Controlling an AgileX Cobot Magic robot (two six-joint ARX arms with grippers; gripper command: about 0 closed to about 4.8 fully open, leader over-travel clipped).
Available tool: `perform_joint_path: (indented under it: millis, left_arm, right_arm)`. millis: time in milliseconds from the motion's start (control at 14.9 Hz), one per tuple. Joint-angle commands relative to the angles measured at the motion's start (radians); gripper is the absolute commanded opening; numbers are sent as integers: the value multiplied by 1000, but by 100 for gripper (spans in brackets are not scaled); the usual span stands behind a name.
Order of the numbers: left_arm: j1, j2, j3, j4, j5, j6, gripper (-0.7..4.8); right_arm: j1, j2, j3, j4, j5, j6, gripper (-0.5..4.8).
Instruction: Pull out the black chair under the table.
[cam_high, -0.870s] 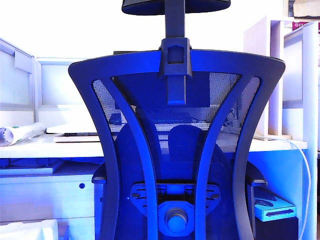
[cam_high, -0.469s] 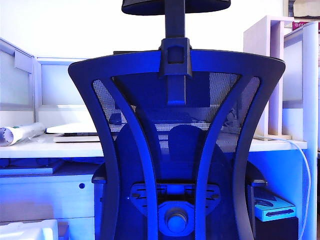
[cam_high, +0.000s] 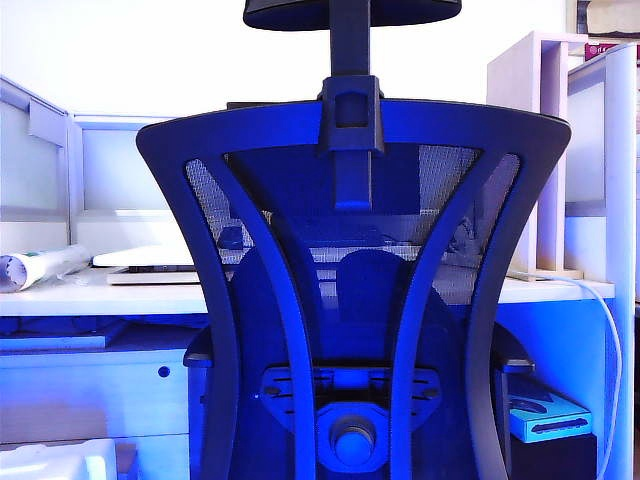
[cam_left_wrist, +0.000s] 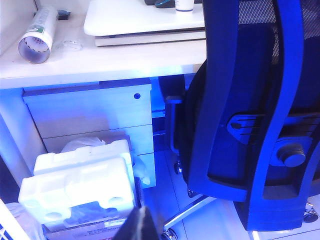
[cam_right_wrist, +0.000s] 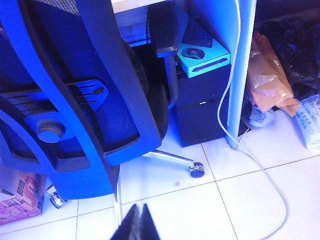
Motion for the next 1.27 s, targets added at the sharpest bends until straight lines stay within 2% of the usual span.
perform_joint_path:
  millis: [67, 201, 268, 335, 536, 670, 803, 1004, 1138, 1205, 1272]
  left_arm:
    - [1, 0, -1, -16, 15, 2, -5]
    - [1, 0, -1, 18, 77, -4, -5]
    - [1, 0, -1, 53, 137, -23, -5]
    - [1, 0, -1, 89, 205, -42, -5]
    - [1, 0, -1, 159, 324, -64, -5]
    - [1, 0, -1, 214, 351, -116, -5]
    - [1, 0, -1, 279, 369, -158, -5]
    - [1, 0, -1, 349, 371, -210, -5]
    - [0, 0, -1, 366, 400, -233, -5]
    - [0, 0, -1, 375, 431, -233, -5]
    - [0, 0, -1, 385, 449, -234, -5]
  right_arm:
    - [0, -1, -5, 8, -2, 2, -6]
    - [1, -1, -4, 14, -5, 2, -6]
    - [1, -1, -4, 27, -11, 2, -6]
    - [1, -1, -4, 58, -54, 2, -6]
    - [2, -2, -4, 191, -203, 2, -6]
    - [2, -2, -4, 297, -318, 3, 10]
    - [2, -2, 11, 346, -426, 10, 122]
    - [3, -2, 78, 347, -458, 98, 260]
    - [3, 0, 134, 363, -462, 157, 295]
    - [3, 0, 159, 372, -463, 169, 338]
    - [3, 1, 184, 374, -467, 187, 350]
